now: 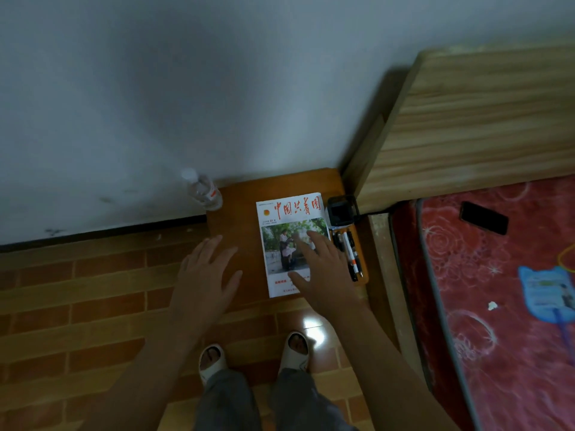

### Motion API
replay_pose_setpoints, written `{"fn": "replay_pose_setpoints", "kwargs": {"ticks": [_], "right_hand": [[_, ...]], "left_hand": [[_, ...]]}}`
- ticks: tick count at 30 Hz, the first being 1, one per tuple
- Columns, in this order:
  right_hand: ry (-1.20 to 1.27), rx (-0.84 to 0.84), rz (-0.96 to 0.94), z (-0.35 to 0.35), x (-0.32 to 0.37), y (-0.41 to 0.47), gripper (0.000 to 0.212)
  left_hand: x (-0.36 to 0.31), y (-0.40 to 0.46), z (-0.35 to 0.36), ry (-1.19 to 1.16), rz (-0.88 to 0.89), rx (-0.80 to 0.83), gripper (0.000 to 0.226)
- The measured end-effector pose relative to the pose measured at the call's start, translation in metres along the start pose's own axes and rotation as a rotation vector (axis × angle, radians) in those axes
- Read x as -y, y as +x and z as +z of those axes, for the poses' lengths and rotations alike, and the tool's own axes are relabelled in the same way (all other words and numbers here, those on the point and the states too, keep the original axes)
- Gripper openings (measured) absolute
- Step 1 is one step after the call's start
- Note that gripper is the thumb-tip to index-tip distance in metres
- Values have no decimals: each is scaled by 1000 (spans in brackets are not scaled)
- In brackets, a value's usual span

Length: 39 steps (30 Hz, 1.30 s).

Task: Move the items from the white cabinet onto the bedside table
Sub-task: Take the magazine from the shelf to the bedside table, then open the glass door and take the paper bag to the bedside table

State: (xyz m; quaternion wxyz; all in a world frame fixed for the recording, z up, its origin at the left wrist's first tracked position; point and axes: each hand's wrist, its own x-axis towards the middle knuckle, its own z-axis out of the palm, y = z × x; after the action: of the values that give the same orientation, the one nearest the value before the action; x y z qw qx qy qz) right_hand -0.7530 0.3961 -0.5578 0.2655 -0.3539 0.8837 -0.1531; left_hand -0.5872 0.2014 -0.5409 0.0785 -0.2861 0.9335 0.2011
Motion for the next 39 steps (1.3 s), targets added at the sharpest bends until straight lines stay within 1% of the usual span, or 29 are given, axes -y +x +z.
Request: {"fn": "replay_pose_setpoints", "kwargs": {"ticks": [5,11,16,20,25,32,36,39], "right_hand": [[-82,43,-39,-41,51,-30,73],[-125,63,-144,-67,128,-56,74],[-202,60,-300,-81,228,-72,72],[-244,35,-451,-79,325,-88,71],[-245,35,-627,-54,445,-127,69],[-301,125,-877,24,597,-193,72],[-307,193,-1042,60,682,-235,70],[-294,304,-1064,81,745,-270,80]], "left_hand": [[15,-48,-55,-5,-85,-63,66],[53,-121,-128,66,-216,-144,66],[95,-198,-189,87,-313,-224,62],[141,-264,-235,74,-463,-323,58],[202,-357,-276,68,-603,-443,60],[287,-496,-305,16,-810,-569,66],[320,-582,-311,-25,-988,-659,64],[334,-644,-313,-35,-1091,-748,62]]}}
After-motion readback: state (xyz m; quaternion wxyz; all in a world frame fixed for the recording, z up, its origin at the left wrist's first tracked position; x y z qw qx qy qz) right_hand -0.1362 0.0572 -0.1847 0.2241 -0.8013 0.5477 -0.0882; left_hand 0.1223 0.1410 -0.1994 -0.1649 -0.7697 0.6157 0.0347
